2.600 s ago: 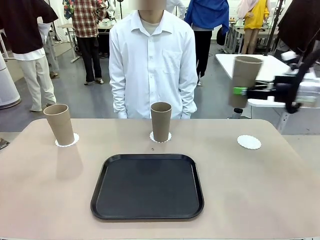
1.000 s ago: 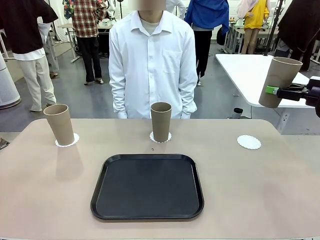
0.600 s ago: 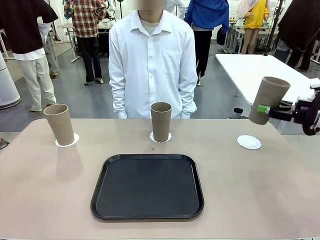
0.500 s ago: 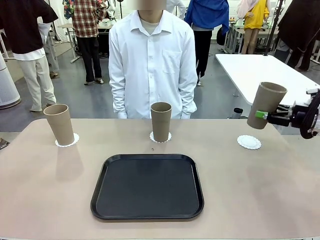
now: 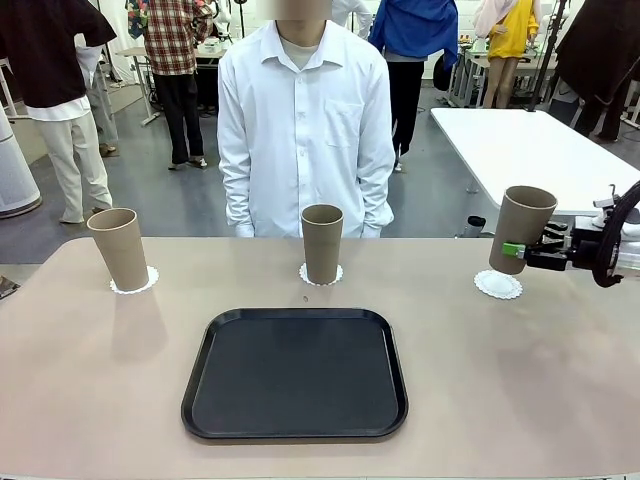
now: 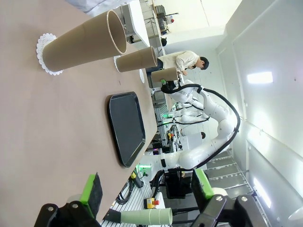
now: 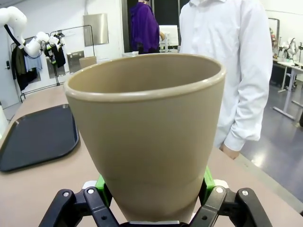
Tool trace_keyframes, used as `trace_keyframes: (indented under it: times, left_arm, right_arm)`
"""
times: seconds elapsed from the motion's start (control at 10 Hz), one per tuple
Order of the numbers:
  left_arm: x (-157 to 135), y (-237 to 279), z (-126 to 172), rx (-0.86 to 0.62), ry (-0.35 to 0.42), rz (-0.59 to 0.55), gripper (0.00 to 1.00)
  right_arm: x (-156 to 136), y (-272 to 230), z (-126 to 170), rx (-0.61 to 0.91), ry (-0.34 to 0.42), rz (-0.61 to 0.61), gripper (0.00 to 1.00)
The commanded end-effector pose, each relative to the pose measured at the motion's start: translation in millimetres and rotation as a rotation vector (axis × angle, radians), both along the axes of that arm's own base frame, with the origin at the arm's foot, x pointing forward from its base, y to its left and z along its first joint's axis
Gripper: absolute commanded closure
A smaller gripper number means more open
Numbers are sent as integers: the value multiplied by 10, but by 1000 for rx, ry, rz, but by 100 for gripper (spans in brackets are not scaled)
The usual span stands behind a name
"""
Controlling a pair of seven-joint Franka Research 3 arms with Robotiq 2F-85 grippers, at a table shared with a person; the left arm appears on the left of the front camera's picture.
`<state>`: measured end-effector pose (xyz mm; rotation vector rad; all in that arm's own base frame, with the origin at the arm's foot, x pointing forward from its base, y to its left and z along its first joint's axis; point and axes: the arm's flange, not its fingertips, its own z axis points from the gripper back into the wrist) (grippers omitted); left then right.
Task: Place coasters on the table and set cups on them.
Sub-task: Take one Reusable plastic cup from the Flat Tray and place it on a coaster set by the human.
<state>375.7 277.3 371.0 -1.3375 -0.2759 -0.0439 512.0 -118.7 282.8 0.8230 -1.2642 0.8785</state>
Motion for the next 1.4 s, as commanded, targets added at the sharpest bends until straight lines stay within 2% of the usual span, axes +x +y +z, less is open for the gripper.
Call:
trace_keyframes:
  times: [0.0,0.4,1.3]
  left_arm:
    - [-17,-5,23,5,-2,4,0]
    - [-17,-5,23,5,-2,4,0]
    - [-17,-5,23,5,-2,4,0]
  right_arm:
    - [109,-32,-164,-32,5,25,17]
    - [267,-69,-387,-42,39,13,17]
    - [362,-95,-535,25,77,17,17]
